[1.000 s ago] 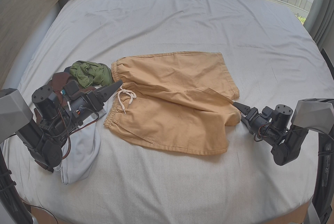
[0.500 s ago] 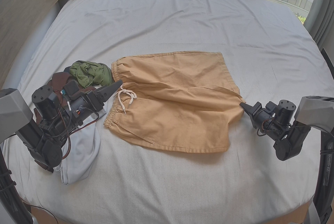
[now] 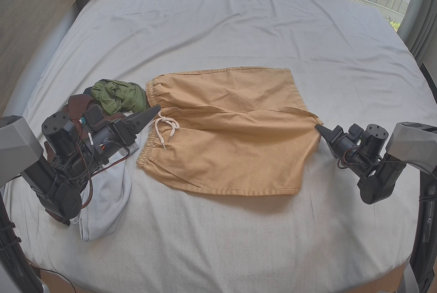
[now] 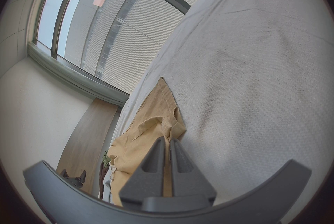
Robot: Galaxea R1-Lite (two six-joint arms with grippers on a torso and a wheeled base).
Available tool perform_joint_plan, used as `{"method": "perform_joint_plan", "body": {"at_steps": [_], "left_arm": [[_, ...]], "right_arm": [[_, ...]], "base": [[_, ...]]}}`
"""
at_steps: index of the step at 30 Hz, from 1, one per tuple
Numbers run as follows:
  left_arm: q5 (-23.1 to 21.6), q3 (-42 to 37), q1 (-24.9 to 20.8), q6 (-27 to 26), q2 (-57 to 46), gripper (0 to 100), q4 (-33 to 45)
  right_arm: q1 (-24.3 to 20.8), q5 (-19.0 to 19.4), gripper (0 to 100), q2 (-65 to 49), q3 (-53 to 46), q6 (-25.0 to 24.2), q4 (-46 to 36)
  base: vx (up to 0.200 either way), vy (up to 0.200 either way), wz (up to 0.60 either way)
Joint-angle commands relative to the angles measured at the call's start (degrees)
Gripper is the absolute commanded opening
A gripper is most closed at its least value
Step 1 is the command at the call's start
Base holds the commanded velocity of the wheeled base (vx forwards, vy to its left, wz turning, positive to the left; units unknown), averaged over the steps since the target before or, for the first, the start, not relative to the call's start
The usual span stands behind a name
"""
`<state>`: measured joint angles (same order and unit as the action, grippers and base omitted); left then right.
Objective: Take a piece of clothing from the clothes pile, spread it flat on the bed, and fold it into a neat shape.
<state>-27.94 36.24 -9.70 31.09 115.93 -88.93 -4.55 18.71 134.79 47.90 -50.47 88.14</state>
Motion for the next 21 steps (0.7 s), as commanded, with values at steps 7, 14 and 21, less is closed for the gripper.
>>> {"method": "perform_joint_plan", "body": {"at_steps": [7, 14, 21], "left_arm": [[0.0, 0.1, 0.0, 0.0, -0.1, 100, 0.0], [0.0, 0.1, 0.0, 0.0, -0.1, 100, 0.0], [0.0, 0.1, 0.0, 0.0, -0.2, 100, 0.0]], "right_arm": [[0.0, 0.0, 100, 0.6, 0.4, 4.2, 0.2], [-0.6, 0.0, 100, -4.8, -9.4, 6.2, 0.1], [-2.2, 0.7, 100, -4.9, -15.8, 7.0, 0.2]], "base": [[0.000, 0.000, 0.00], [0.000, 0.000, 0.00], [0.000, 0.000, 0.00]]}}
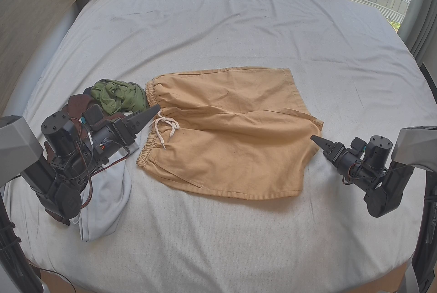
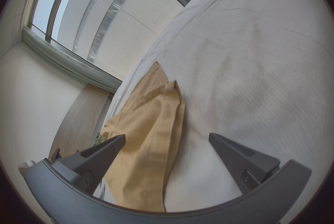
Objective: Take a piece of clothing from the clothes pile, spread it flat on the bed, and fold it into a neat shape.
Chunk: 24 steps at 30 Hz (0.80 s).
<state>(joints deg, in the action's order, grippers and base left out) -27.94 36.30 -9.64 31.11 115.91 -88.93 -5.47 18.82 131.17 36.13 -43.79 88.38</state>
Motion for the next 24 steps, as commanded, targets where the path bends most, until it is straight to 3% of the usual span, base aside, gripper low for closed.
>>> {"method": "perform_joint_plan", "body": {"at_steps": [1, 14, 24], "left_arm": [[0.0, 0.0, 0.0, 0.0, -0.2, 100, 0.0], [0.0, 0.0, 0.0, 0.0, -0.2, 100, 0.0], [0.0, -0.2, 0.0, 0.0, -0.2, 100, 0.0]], "right_arm": [[-1.4, 0.7, 100, -1.1, -4.1, 0.3, -0.1], [-5.2, 1.4, 100, 6.5, 4.5, -0.2, -0.1], [-7.8, 4.9, 100, 1.4, 0.5, -0.3, 0.3]], "base": [[0.000, 0.000, 0.00], [0.000, 0.000, 0.00], [0.000, 0.000, 0.00]]}}
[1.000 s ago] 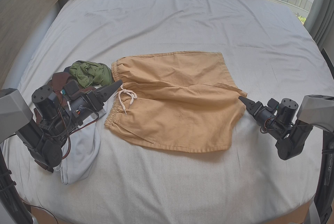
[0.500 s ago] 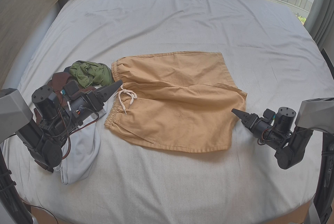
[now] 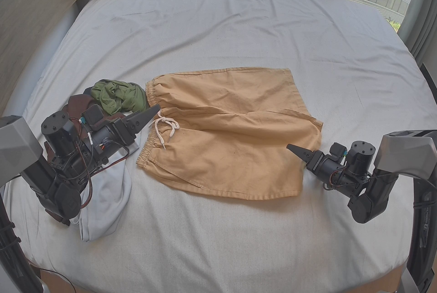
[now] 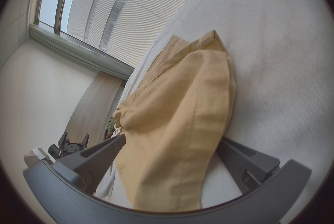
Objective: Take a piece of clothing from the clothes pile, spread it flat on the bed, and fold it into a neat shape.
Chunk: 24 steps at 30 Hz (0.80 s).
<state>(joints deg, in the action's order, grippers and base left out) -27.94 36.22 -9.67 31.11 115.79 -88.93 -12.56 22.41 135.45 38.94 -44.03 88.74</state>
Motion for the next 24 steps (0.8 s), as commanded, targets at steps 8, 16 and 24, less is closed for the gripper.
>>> {"method": "perform_joint_plan", "body": {"at_steps": [8, 16, 24], "left_arm": [[0.0, 0.0, 0.0, 0.0, 0.0, 100, 0.0], [0.0, 0.1, 0.0, 0.0, -0.1, 100, 0.0], [0.0, -0.1, 0.0, 0.0, 0.0, 100, 0.0]], "right_arm": [[-0.6, 4.2, 100, -11.6, -8.8, -0.1, -0.2], [2.4, 6.9, 100, -21.8, -15.9, -0.1, -0.3], [10.2, 10.8, 100, -28.3, -23.2, 0.1, -0.4]], "base": [[0.000, 0.000, 0.00], [0.000, 0.000, 0.00], [0.000, 0.000, 0.00]]}}
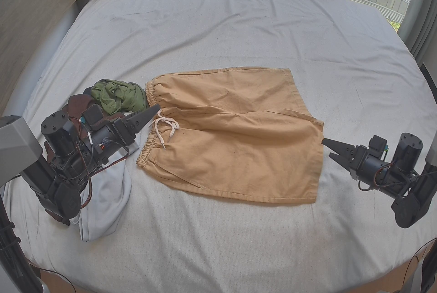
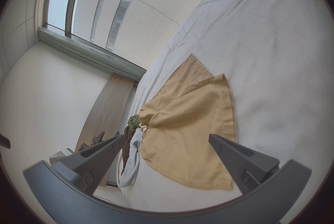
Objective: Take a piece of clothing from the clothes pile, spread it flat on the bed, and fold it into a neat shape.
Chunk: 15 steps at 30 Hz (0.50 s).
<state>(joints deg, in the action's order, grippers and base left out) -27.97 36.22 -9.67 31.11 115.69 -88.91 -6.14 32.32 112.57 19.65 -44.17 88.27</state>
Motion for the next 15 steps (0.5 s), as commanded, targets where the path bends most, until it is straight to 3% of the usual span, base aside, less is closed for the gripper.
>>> {"method": "perform_joint_plan", "body": {"at_steps": [1, 9, 12, 15], "left_arm": [[0.0, -0.1, 0.0, 0.0, 0.2, 100, 0.0], [-0.1, -3.3, 0.7, 0.3, 0.8, 100, 0.0], [-0.7, -5.0, 2.5, 0.2, 1.1, 100, 0.0], [-4.0, -7.7, 4.5, 0.2, 0.9, 100, 0.1]], "right_arm": [[4.5, 0.9, 100, -5.3, -4.4, 0.3, 0.1], [4.3, 1.2, 100, -3.2, -5.0, 2.9, 0.1], [1.5, 2.7, 100, -2.7, -3.6, 4.3, 0.1], [-1.9, 5.4, 100, -1.8, -2.0, 8.0, 0.1]], "base": [[0.000, 0.000, 0.00], [0.000, 0.000, 0.00], [0.000, 0.000, 0.00], [0.000, 0.000, 0.00]]}}
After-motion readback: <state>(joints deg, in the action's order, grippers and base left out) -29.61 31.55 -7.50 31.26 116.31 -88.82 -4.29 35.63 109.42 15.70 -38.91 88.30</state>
